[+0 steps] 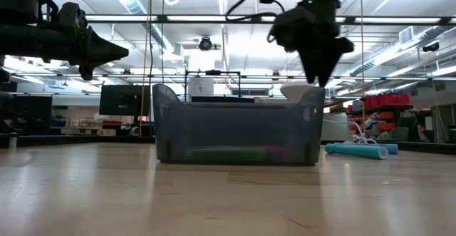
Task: Pick & Place Markers
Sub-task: Put the yellow marker into the transparent bin
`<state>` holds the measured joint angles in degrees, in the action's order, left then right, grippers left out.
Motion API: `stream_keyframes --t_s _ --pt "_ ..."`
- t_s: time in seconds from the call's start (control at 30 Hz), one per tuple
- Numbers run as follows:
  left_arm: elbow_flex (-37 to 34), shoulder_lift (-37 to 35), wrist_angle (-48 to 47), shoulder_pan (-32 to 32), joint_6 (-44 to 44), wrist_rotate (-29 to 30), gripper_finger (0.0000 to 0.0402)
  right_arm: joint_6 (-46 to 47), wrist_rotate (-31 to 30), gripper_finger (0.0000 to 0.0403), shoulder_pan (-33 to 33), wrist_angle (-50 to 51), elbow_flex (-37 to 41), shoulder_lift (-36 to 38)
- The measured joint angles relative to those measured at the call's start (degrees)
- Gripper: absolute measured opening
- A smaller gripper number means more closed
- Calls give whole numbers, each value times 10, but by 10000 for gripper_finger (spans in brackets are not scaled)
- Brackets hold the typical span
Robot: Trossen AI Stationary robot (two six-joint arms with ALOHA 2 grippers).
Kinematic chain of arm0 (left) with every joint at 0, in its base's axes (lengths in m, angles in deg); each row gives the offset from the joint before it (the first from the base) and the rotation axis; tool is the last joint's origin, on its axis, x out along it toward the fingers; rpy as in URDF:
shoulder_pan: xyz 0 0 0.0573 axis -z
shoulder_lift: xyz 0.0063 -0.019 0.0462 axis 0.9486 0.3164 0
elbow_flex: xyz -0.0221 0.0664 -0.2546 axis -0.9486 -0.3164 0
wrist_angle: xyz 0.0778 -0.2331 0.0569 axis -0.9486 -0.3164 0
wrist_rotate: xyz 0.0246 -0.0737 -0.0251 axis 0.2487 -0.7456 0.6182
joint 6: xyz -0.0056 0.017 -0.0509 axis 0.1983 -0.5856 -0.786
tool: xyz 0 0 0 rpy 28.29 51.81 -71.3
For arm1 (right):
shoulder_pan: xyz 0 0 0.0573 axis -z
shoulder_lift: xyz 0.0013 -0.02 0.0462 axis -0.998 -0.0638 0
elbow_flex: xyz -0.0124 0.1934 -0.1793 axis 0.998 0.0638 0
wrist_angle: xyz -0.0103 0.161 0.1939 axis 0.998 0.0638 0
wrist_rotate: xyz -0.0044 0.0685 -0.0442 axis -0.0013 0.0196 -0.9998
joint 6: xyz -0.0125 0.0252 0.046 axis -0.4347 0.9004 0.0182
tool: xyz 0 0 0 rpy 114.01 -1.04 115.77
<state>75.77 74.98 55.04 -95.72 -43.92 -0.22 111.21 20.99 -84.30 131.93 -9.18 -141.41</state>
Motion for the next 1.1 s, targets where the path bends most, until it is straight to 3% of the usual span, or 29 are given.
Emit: stream_keyframes --t_s 0.37,1.1 --pt "0 0 0 0 0 0 14 191 60 178 -69 -9 129 79" --pt "0 0 0 0 0 0 14 444 87 178 -249 -53 258 176"
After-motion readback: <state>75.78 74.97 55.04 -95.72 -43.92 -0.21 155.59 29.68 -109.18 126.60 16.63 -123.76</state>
